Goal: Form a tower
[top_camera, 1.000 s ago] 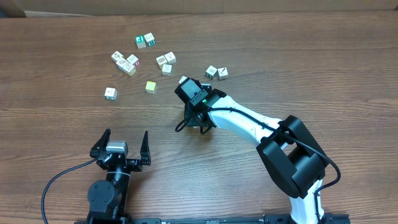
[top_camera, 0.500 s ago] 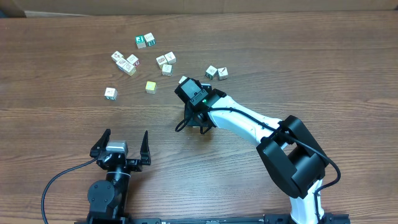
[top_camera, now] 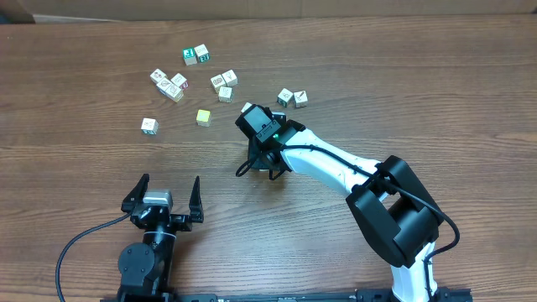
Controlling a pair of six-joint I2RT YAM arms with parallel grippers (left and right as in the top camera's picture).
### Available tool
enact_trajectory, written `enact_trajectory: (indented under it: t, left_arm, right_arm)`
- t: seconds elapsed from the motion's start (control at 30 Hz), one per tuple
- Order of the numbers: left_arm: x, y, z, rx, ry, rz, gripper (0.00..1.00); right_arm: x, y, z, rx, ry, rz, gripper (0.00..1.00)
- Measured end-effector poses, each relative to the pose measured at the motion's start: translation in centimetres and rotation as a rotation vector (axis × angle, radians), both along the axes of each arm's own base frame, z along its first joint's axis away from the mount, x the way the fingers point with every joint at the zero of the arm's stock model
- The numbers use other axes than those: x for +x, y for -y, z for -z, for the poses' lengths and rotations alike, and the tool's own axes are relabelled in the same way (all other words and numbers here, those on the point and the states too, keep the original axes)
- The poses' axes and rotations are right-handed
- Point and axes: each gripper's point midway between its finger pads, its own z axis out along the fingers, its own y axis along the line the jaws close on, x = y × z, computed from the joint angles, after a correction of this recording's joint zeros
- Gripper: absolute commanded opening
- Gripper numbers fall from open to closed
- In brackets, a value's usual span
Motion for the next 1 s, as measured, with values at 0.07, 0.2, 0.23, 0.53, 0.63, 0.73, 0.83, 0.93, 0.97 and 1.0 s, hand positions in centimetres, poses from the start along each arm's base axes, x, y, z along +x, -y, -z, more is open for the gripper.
enact_trajectory:
  t: [0.07, 0.2, 0.23, 0.53, 0.63, 0.73, 0.83, 0.93, 0.97, 1.0]
  left_arm:
    - [0.0, 0.0, 0.0, 0.0, 0.0, 0.0, 1.0]
    - [0.0, 0.0, 0.0, 0.0, 0.0, 0.0, 1.0]
    - [0.0, 0.0, 0.0, 0.0, 0.0, 0.0, 0.99]
    - [0.0, 0.0, 0.0, 0.0, 0.0, 0.0, 0.99]
    - [0.0, 0.0, 0.0, 0.0, 0.0, 0.0, 1.0]
    - [0.0, 0.0, 0.0, 0.0, 0.0, 0.0, 1.0]
    - [0.0, 0.0, 0.0, 0.0, 0.0, 0.0, 0.99]
    - [0.0, 0.0, 0.0, 0.0, 0.0, 0.0, 1.0]
    - [0.0, 0.0, 0.0, 0.0, 0.0, 0.0, 1.0]
    - [0.0, 0.0, 0.0, 0.0, 0.0, 0.0, 0.99]
  right_arm:
    - [0.0, 0.0, 0.0, 0.0, 0.0, 0.0, 0.34]
    - [0.0, 0.0, 0.0, 0.0, 0.0, 0.0, 0.28]
    - [0.0, 0.0, 0.0, 0.001, 0.001, 0.001, 0.29]
    - [0.1, -0.1, 0.0, 0.004, 0.003, 0.003, 0.43]
    - [0.1, -0.1, -0.1, 0.006, 0.005, 0.004, 0.48]
    - [0.1, -0.1, -0.1, 0.007, 0.006, 0.003, 0.52]
    - [0.3, -0.3, -0.1, 0.011, 0.013, 0.003, 0.54]
    - [0.8, -0.3, -0.3, 0.01, 0.037, 0.004, 0.56]
    - [1.1, -0.4, -0.4, 0.013, 0.052, 0.006, 0.56]
    - [1.3, -0.5, -0.5, 0.015, 0.063, 0.005, 0.56]
